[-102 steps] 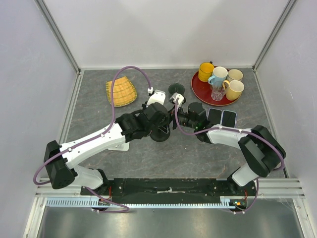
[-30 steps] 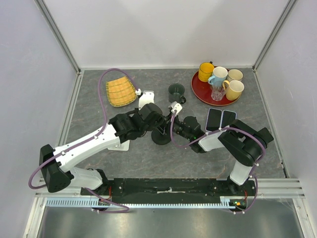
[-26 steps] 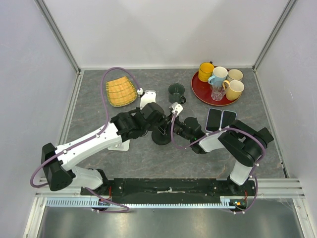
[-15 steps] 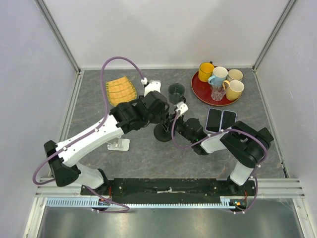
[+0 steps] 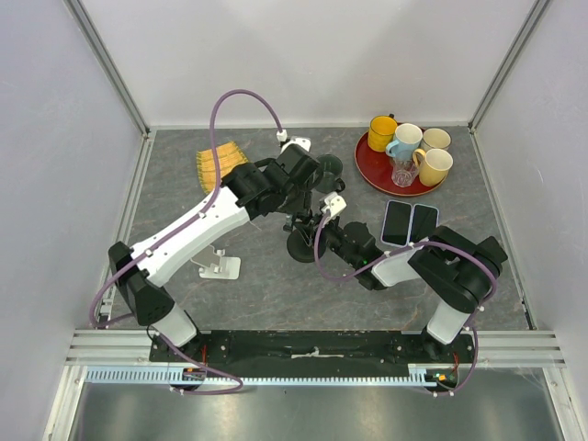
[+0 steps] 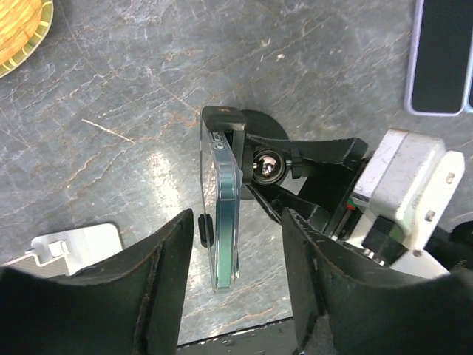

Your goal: Remove the phone from the phone stand

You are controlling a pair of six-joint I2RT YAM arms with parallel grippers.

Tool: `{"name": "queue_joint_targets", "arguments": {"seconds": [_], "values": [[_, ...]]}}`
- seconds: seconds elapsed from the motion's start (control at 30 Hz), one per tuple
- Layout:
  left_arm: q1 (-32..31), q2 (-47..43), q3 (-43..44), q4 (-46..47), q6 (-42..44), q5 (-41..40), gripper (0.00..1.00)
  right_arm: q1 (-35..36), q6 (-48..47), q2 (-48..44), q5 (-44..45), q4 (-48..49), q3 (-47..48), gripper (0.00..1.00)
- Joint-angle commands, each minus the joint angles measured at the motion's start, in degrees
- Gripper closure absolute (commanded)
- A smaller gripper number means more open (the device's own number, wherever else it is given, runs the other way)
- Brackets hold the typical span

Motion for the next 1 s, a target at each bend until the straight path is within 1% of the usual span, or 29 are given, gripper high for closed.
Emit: {"name": "queue_joint_targets", "arguments": {"seconds": [0.0,0.13,0.2,0.3,0.33,0.43,0.6,0.77,0.87,0.97], "values": [[0.4,2.6,3.4,-4.3,4.2,1.3,0.45,-0.4,-0.3,1.1,2.5,-8.9,-1.7,1.0],[1.0,4.3,3.8,-5.6,4.7,0.8,0.61,-0.1,-0.3,1.2,2.0,-9.0,-1.8,1.0],[0.9,4.6,3.6,-5.7,4.9,0.9,0.64,0.0,-0.6,1.4,2.0,-9.2,-2.0,1.0],[0.9,4.9,2.9,-5.7,4.9,1.1,0.76,0.1,-0.9,1.9,2.1,-9.3,-2.3,1.0],[1.0,5.0,2.8,-5.5,4.9,1.2,0.85,0.2,-0.9,1.9,2.5,-9.3,-2.6,1.0],[1.0,4.5,2.0,-5.6,4.3,1.2,0.98,0.6,-0.8,2.7,3.5,-9.0,-3.3,1.0],[0.9,3.6,0.8,-5.6,3.5,1.9,0.98,0.7,0.0,3.4,4.3,-8.5,-4.0,1.0],[0.7,2.2,-1.0,-5.0,0.3,5.2,0.98,0.7,4.4,4.4,6.7,-8.4,-3.7,1.0],[0.0,-0.3,-5.6,-4.4,-3.5,6.6,0.98,0.7,6.5,4.8,7.2,-8.8,-3.0,1.0],[-0.1,-2.4,-9.2,-4.3,-7.0,6.2,0.98,0.8,8.8,5.0,9.3,-9.7,-2.8,1.0]]}}
